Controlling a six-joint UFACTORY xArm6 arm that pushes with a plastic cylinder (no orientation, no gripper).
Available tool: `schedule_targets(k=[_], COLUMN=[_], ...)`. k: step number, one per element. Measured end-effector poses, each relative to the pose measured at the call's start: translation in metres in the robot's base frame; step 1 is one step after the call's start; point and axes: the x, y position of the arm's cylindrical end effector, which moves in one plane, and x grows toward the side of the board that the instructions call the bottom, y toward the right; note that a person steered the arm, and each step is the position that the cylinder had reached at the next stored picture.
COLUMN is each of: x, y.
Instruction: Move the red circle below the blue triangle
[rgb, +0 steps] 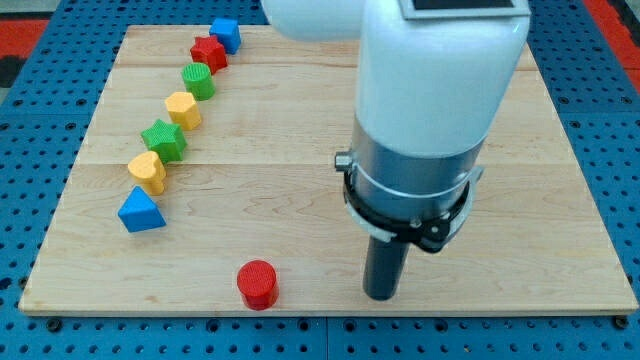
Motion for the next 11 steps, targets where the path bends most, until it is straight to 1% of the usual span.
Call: schedule_targets(k=[1,4,5,6,8,9,10,11], x=[0.014,0.015,0.0,-0.027,-0.041,-0.062,-0.064,-0.064], y=[-0.018,-0.05,-0.129,-0.194,-0.165,-0.196,-0.217,-0.179])
